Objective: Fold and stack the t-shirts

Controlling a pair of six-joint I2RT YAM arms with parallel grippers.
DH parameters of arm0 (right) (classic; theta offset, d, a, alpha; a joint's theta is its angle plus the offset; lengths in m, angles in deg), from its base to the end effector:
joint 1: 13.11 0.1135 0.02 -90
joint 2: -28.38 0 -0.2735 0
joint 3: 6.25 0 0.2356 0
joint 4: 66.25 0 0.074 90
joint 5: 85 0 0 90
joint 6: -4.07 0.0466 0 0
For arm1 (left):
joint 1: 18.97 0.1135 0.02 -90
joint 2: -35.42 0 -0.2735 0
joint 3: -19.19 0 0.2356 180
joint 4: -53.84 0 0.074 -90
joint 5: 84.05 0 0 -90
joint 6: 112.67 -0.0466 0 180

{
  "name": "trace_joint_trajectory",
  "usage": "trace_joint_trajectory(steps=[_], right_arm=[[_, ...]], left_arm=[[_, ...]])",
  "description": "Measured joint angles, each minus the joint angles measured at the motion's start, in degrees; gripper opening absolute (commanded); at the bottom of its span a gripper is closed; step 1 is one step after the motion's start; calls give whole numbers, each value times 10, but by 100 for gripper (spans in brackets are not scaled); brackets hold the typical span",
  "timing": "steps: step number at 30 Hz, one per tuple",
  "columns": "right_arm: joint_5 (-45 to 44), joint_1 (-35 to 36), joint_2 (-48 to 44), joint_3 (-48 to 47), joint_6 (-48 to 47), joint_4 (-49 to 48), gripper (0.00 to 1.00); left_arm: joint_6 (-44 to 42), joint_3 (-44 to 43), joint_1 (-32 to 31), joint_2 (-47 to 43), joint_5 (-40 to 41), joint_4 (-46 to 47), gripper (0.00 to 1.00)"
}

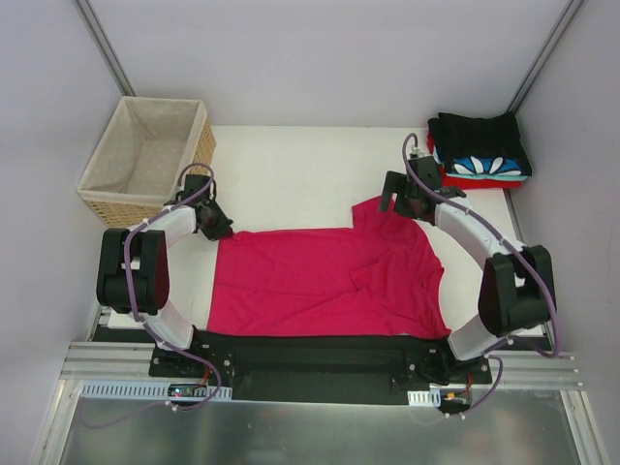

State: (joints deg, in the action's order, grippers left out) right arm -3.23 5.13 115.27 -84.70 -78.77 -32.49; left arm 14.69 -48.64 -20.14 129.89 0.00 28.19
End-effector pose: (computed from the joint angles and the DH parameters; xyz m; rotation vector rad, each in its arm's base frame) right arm 0.3128 0.0961 0.2713 -0.1489 2.2940 0.0626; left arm 0.3254 -0.0115 0.1853 -0.7411 2.4123 -0.4081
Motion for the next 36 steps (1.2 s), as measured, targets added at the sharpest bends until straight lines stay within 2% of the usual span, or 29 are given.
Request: trace_joint_trajectory(steps=[10, 14, 17, 21, 26, 35, 36], right_arm=[[88, -75, 170, -68, 21, -43, 99], [113, -86, 210, -111, 25, -56, 96], [124, -87, 230, -146, 26, -63, 92], [135, -87, 251, -189, 27, -70, 80], [135, -89, 268, -204, 29, -73, 76], [131, -98, 296, -198, 33, -67, 75], [131, -99, 298, -198, 34, -68, 73]], left_arm=[[32, 11, -38, -8, 3, -13, 0], [39, 12, -45, -10, 5, -14, 0], [41, 13, -45, -10, 5, -14, 0], [42, 13, -48, -10, 6, -14, 0], [42, 13, -49, -10, 7, -14, 0], [47, 9, -49, -8, 9, -17, 0], [48, 8, -49, -7, 10, -18, 0]])
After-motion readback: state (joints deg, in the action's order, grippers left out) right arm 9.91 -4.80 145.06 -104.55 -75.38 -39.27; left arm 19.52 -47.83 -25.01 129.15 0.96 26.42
